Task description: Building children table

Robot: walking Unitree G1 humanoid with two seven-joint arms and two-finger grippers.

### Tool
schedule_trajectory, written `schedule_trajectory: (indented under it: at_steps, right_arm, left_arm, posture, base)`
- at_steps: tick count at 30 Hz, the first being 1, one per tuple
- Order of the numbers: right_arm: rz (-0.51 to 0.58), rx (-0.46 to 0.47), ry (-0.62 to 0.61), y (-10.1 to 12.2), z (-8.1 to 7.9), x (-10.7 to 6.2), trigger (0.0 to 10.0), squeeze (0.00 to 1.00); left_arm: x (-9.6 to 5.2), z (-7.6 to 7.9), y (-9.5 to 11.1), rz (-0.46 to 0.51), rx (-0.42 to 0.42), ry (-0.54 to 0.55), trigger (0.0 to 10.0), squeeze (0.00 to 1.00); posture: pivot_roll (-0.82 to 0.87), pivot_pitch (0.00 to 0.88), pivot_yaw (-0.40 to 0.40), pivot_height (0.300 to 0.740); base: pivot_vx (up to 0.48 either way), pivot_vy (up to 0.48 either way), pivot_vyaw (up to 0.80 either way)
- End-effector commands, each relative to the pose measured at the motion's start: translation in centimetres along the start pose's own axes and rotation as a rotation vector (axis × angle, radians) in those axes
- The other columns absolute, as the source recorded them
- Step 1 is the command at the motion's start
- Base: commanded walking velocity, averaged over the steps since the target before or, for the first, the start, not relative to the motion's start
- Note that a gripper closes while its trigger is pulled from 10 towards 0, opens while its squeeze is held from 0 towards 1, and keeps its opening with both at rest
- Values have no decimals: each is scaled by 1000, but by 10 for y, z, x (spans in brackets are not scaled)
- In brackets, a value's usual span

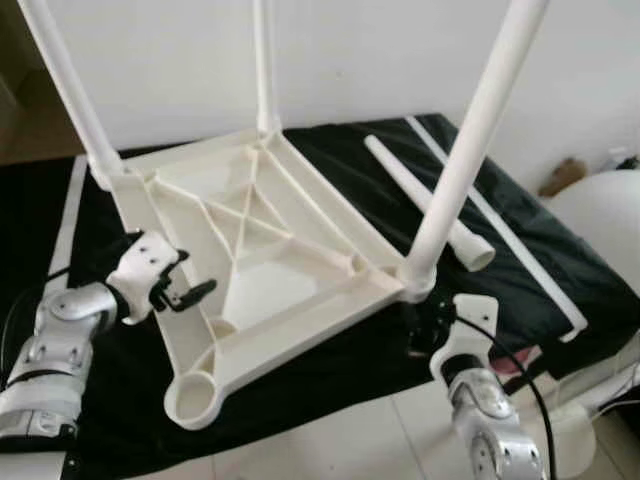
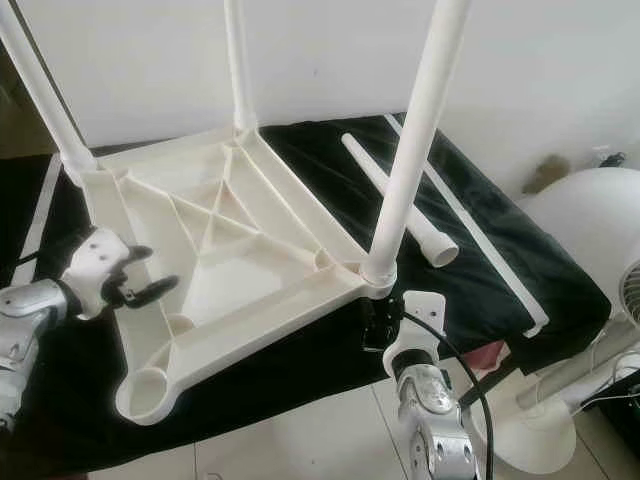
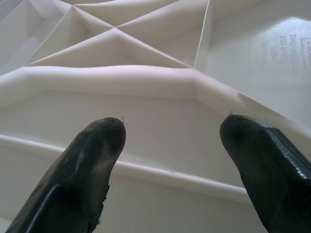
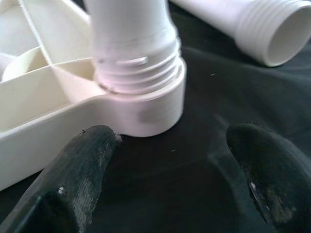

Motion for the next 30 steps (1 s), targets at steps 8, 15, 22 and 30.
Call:
schedule_trajectory:
  at_steps: [8, 15, 22, 30]
  right_arm:
    - [9, 5, -137, 4, 19, 11, 10000, 0]
    - [19, 1, -146, 8, 18, 18, 10000, 0]
    - [38, -2, -127, 13, 13, 28, 10000, 0]
    - [43, -20, -86, 18, 14, 41, 10000, 0]
  left_arm:
    - [-1, 15, -10, -56, 64, -67, 10000, 0]
    - [-2, 25, -8, -74, 84, -172, 10000, 0]
    - [10, 31, 4, -59, 144, -190, 10000, 0]
    - [9, 53, 4, -68, 105, -328, 10000, 0]
  posture:
    - [-28, 31, -5, 740]
    - [-23, 36, -5, 740]
    - [-17, 38, 0, 740]
    - [-28, 42, 17, 740]
  base:
    - [0, 0, 0]
    - [0, 0, 0]
    - [0, 0, 0]
    - [0, 0, 0]
Point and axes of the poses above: a point about 5 cm out from each wrist's last joint towards the gripper, its own x axis pointing out of the wrist towards the gripper, its own y axis along the axis of the wrist's last joint, z = x × y, the point moved 1 cm from there along x, pointing out of the wrist towards the gripper, and after that the axes turned 10 degrees about -x, right-handed, at the moved point
